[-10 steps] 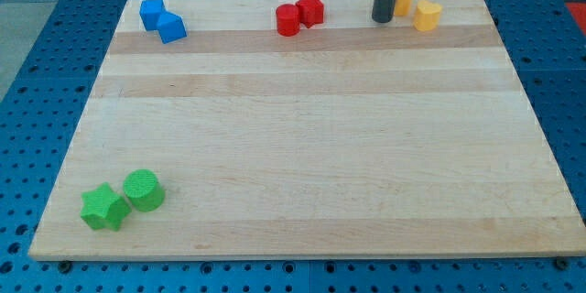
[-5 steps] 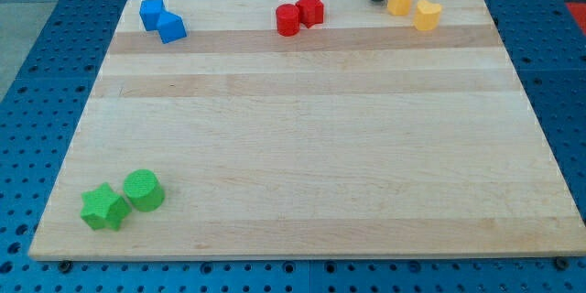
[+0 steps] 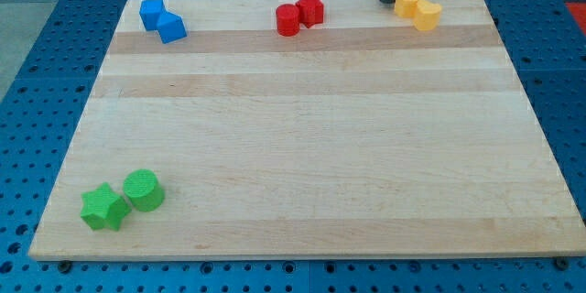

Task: Push the yellow hexagon into the yellow heart

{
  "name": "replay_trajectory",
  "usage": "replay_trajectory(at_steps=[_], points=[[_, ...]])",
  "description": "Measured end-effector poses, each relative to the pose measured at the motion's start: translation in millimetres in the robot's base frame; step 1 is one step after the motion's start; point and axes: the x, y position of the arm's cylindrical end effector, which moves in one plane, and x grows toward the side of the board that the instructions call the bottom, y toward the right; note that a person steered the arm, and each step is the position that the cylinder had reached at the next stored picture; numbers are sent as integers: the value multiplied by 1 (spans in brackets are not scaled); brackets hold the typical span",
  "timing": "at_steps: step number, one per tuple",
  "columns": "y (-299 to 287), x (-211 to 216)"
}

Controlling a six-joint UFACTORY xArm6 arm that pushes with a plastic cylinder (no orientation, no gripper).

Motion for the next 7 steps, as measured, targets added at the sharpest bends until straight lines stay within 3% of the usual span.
replay_trajectory(at_steps=[3, 4, 7], points=[[-3, 16], [-43, 46], [-145, 197]])
